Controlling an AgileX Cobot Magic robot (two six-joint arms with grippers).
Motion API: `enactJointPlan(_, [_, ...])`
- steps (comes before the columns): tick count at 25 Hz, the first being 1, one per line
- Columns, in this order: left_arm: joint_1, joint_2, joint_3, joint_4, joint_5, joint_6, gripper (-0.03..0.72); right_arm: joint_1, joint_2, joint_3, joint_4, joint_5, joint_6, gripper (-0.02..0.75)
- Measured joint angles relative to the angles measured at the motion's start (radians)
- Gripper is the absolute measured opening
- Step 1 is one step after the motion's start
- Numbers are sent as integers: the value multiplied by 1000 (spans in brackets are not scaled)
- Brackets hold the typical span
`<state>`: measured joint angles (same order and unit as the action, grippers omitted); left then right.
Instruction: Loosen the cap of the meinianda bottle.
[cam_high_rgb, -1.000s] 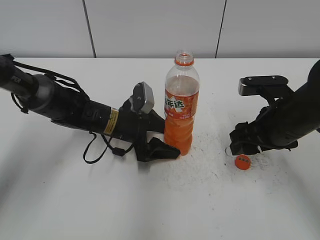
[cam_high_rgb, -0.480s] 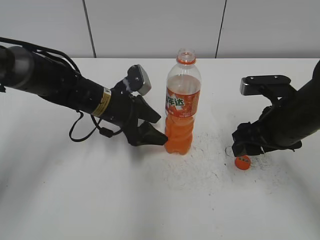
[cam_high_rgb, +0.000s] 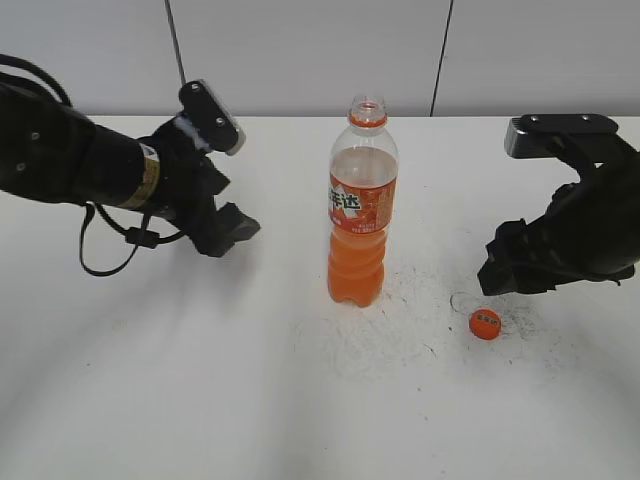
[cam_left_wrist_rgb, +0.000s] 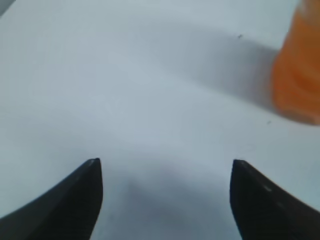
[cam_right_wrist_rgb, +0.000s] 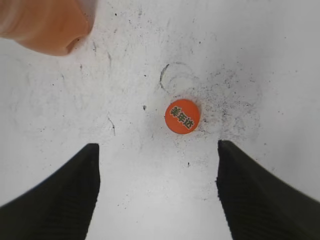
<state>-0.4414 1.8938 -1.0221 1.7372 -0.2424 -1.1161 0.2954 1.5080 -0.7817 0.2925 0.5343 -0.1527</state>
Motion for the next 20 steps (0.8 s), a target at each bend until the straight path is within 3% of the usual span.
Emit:
enactJointPlan(4, [0,-109,117,-148,221,0,608,0,-44,0,0,65,5,535])
enactJointPlan(11, [-25,-294,228,-648,630,14,602,0,-136,0,-1,220,15,532])
enactJointPlan(20, [-206,-622,231,-1119,931,419,589,0,-331,0,-9,409,2,530])
